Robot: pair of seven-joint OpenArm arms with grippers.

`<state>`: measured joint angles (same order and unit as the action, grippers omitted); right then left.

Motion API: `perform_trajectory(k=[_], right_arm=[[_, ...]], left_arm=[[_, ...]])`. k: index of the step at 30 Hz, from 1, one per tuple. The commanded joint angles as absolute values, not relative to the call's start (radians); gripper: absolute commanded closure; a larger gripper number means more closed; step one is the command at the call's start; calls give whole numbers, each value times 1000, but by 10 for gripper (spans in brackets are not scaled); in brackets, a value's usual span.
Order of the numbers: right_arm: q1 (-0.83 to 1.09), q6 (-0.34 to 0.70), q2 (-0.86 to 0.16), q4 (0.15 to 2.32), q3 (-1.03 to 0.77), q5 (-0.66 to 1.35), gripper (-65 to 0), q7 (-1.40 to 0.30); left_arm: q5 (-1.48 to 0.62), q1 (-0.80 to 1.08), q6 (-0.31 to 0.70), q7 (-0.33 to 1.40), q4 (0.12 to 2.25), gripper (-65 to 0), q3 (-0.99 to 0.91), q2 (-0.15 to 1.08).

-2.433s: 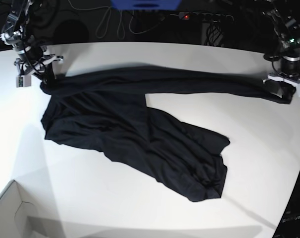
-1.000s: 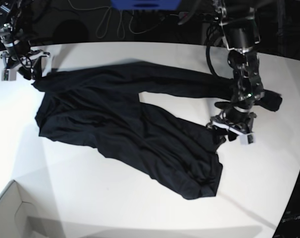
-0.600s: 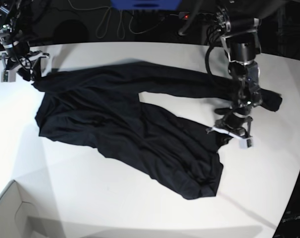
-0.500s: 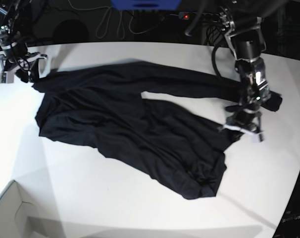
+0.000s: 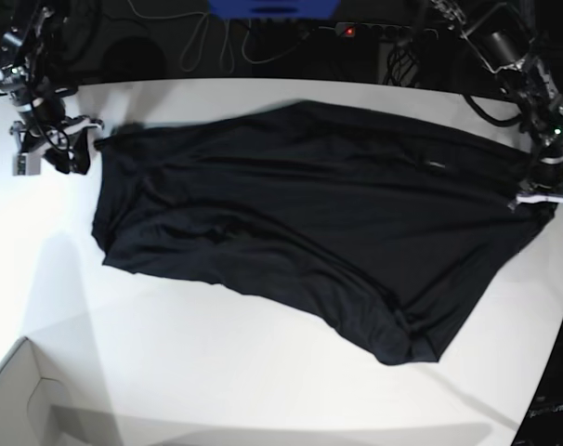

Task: Layout the t-shirt on the table in an organized manner, then fold the t-shirt properly
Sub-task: 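Lower the sleeve with the left gripper and release it on the table, then grasp opposite edges of the black shirt with both grippers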

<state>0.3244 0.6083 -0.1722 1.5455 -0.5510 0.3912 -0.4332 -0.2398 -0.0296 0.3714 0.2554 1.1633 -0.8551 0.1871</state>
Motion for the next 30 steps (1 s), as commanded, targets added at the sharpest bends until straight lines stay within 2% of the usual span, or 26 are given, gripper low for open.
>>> perform_trajectory(k=[1,5,10,15,17,20,24,27,30], right_arm=[[320,615,-191,1544,-549,404,-221,-414],[320,615,-193,1527,-544,406,-224,-407],[320,615,-193,1626,-533,406,-227,-410],[321,615,-229,1715,-412,404,-306,-415],[320,613,-260,1707,-344,404,-328,-415],[252,610,-277,1623,-274,403,-339,-414],[151,610,-278,1474,-277,403,-336,-414],[79,610,-294,1397,-277,386,-336,-410],[24,610,-298,1362,-277,300,-336,-407]], left_arm=[[-251,-30,377,237,1178,0,-862,206],[-251,-8,377,236,1184,0,-868,211],[-251,-2,377,237,1179,0,-868,211],[-242,5,377,239,1179,-8,-865,213],[-245,12,377,239,1179,-46,-866,223],[-249,30,375,239,1179,-167,-866,234],[-249,51,375,237,1193,-305,-868,236],[-249,51,375,237,1237,-356,-906,234],[-251,47,375,239,1294,-358,-954,231]])
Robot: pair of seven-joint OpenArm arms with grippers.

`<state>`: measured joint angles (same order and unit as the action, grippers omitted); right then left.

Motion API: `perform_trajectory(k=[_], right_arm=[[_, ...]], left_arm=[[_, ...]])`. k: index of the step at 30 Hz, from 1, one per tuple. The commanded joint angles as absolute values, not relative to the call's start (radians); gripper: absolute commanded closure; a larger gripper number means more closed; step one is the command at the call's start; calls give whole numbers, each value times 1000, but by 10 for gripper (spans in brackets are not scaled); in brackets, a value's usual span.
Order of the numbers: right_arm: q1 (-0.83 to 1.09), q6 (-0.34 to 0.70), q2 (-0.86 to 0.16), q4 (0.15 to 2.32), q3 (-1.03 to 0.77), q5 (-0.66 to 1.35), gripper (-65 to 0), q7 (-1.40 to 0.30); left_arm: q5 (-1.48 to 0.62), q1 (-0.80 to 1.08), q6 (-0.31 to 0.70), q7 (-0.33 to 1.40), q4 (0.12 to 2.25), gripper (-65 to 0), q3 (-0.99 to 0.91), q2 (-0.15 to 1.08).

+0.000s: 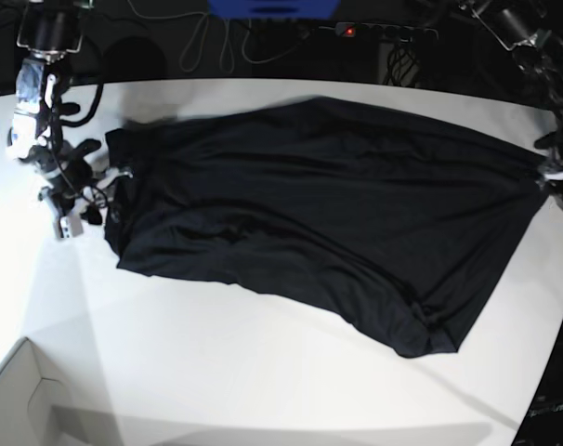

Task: Layout the t-shirt on the table in an organized manner, then fold the t-shirt properly
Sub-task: 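Grasp opposite edges of the black shirt with both grippers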

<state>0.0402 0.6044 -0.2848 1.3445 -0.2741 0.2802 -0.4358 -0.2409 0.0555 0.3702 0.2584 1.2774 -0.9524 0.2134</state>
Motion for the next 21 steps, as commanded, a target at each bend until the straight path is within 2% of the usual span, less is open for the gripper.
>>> perform_trajectory(k=[1,5,10,12,17,19,21], right_arm=[[1,610,-297,1348,-277,268,-336,-406],[-87,610,-295,1290,-278,156,-336,-406],[-200,610,-295,1130,-277,124,-330,-406],[-229,610,-298,1076,-277,104,-281,-406],[-236,610,-298,1041,-277,76,-45,-404],[-234,610,-300,1041,-277,76,0,-404],[-232,610,-300,1041,-277,76,0,-409]], left_arm=[[-251,45,375,239,1308,-358,-958,231],[-251,42,375,239,1343,-358,-958,231],[-248,-7,375,239,1334,-358,-924,229],[-248,-18,375,239,1333,-358,-898,228],[-248,-65,372,239,1333,-358,-777,223],[-239,-96,367,239,1330,-360,-725,203],[-237,-136,367,239,1294,-360,-668,191]])
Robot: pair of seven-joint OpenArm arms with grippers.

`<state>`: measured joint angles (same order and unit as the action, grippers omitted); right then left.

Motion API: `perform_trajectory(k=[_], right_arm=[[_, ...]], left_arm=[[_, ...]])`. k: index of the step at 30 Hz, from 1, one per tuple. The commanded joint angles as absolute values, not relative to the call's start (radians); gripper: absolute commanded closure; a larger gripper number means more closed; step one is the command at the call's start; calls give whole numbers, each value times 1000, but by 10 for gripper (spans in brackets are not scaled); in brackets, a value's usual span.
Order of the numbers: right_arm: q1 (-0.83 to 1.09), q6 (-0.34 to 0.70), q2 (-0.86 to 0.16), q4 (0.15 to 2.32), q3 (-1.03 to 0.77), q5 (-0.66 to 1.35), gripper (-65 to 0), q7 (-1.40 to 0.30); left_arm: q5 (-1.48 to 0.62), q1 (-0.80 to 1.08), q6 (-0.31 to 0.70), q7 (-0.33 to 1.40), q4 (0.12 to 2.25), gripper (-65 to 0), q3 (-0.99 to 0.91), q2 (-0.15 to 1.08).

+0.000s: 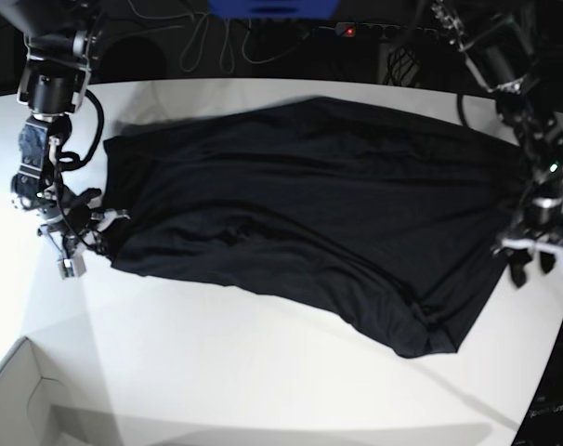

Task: Layout the t-shirt on the table in an organized manner, then fold the t-shirt properly
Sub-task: 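Grasp opposite edges of the black shirt with both grippers, then move the right gripper inward over the shirt and grasp the cloth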

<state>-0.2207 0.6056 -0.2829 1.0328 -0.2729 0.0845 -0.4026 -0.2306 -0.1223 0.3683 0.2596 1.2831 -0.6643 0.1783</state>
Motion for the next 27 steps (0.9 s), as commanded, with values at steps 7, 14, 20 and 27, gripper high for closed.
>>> perform_trajectory(k=[7,14,20,27], right_arm=[[-193,610,-323,1087,-354,77,-113,-407],[-114,610,-308,1300,-432,82,-219,-407],[-99,611,-268,1422,-426,79,-277,-414],[8,613,-234,1613,-147,76,-281,-406]], left_arm=[[-237,-306,364,228,944,-360,-450,199],[-239,-390,364,54,611,-359,-461,286],[-237,-386,364,-50,498,-359,-463,325],[-246,-297,364,-51,524,-358,-467,358]])
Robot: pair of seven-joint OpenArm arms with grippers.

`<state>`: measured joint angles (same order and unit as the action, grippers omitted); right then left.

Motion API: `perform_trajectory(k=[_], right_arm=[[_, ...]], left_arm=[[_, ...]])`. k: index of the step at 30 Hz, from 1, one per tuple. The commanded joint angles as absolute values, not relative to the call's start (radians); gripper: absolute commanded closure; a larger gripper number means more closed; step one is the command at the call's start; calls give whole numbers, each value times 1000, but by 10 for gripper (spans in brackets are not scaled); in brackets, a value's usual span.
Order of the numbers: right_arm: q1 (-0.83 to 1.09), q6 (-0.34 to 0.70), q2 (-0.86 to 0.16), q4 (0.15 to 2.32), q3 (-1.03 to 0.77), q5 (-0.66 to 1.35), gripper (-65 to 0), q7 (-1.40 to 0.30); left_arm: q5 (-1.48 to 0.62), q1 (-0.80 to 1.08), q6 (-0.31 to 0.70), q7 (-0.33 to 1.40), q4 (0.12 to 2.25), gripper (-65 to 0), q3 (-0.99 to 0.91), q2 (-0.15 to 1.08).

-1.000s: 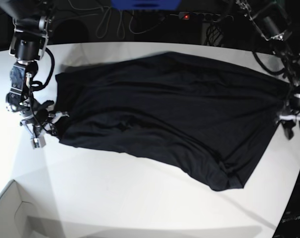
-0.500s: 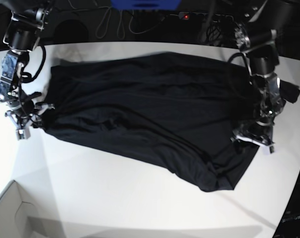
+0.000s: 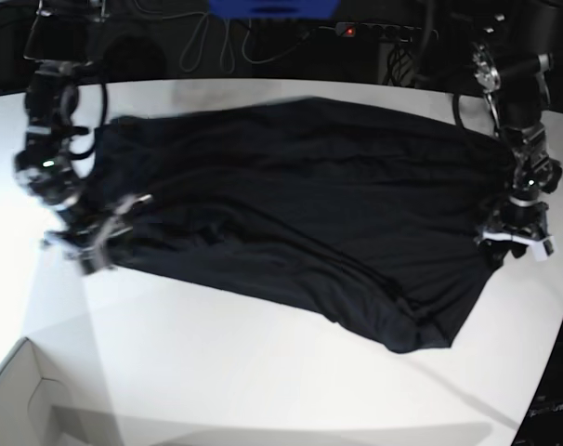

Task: Layout the t-shirt on the table in an organized manner, then fold the t-shirt properly
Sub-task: 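Move the right gripper inward over the shirt and grasp the cloth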

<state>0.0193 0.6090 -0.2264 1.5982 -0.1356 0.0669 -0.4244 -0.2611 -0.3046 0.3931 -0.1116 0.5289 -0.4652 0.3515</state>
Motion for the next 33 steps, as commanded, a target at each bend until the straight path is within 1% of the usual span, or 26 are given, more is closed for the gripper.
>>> perform_trajectory(k=[1,4,6,8,11,16,19,24,31,33], right_arm=[[13,613,-237,1623,-104,67,-281,-406],[10,613,-239,1620,2,-27,-281,-406],[-12,611,-214,1595,50,-99,-281,-404],[-27,611,-183,1577,61,-145,-281,-404],[-42,611,-162,1569,73,-160,-285,-404],[-61,611,-171,1575,199,-162,-366,-404],[-90,611,-170,1563,252,-170,-376,-404],[-148,610,-143,1488,294,-255,-376,-404],[-183,610,-134,1411,298,-265,-375,-400],[-182,610,-134,1403,298,-265,-374,-367]], left_arm=[[-248,-283,364,-51,532,-358,-467,360],[-248,-248,364,-51,561,-358,-469,364],[-249,-231,364,-51,572,-358,-469,375],[-249,-223,364,-51,572,-358,-469,377],[-249,-220,364,-51,572,-358,-469,377],[-249,-197,364,-51,587,-358,-470,377],[-249,-182,364,-51,595,-358,-479,378],[-240,-179,364,-47,618,-358,-556,371],[-245,-159,364,-47,618,-358,-565,371],[-245,-159,364,-48,618,-358,-565,371]])
